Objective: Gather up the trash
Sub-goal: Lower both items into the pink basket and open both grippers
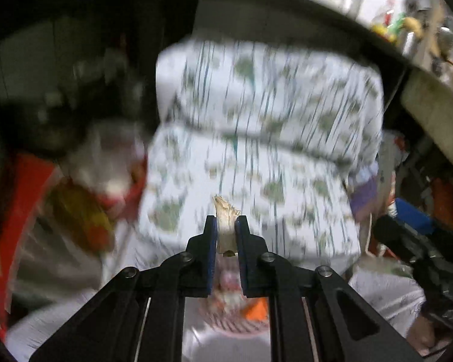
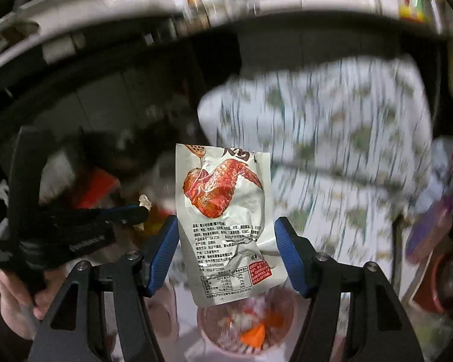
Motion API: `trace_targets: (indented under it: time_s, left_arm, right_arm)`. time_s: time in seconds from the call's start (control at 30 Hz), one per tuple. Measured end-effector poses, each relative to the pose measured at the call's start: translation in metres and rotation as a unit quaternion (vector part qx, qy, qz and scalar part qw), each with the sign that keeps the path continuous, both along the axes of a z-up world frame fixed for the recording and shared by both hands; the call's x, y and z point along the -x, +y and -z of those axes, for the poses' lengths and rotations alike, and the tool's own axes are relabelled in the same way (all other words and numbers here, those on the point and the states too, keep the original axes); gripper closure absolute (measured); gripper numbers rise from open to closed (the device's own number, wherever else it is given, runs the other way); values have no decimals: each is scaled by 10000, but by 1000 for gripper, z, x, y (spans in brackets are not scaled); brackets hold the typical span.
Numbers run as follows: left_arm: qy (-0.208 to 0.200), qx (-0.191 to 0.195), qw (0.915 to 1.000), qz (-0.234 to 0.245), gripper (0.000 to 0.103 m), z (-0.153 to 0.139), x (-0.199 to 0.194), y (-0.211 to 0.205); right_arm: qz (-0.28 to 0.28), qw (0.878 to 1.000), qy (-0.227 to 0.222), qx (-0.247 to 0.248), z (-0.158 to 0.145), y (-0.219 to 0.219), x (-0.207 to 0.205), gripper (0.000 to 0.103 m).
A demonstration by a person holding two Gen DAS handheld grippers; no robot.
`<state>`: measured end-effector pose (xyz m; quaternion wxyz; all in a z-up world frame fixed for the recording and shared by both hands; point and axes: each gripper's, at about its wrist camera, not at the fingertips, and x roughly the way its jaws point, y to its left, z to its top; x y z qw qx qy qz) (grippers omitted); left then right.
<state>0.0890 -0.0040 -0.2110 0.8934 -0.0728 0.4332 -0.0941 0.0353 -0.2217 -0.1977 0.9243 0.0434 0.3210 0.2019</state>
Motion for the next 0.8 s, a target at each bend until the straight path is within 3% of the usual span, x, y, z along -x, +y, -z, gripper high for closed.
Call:
trace_targets:
  time_s: [0.17, 0.27, 0.33, 0.53, 0.6, 0.63, 0.7, 0.77, 0.8]
  left_arm:
    - [1066, 166, 9939, 229, 89, 67, -25, -5]
    - [1808, 598, 9811, 342, 89, 107, -36, -5]
    - [2085, 853, 9734, 419, 89, 123, -40, -6]
    - [2611, 906, 9598, 492, 88, 160, -48, -16]
    - [2672, 820, 9593, 396, 75, 163, -48, -16]
    - [2586, 688, 9629, 357, 72, 161, -48, -16]
    - [2346, 374, 9709, 307, 49, 153, -47, -15]
    - [2152, 260, 9759, 247, 35, 145, -46, -13]
    - [2035, 211, 9786, 210, 34, 140, -45, -12]
  right_arm:
    - [-178, 9900, 1294, -535, 75, -4, -34, 40]
    - [-107, 9728, 2008, -1153, 111, -12, -50, 40]
    - [49, 9566, 2491, -1513, 135, -20, -59, 40]
    - [267, 9415, 3060, -1388, 171, -23, -69, 38]
    - [371, 9370, 3153, -1461, 175, -24, -71, 37]
    - [449, 9343, 3186, -1534, 177, -27, -71, 33]
    - [584, 9326, 3150, -1661, 175, -33, -73, 27]
    - [683, 9341, 3083, -1668, 170, -37, -72, 25]
    - [720, 9359, 3032, -1643, 167, -39, -71, 25]
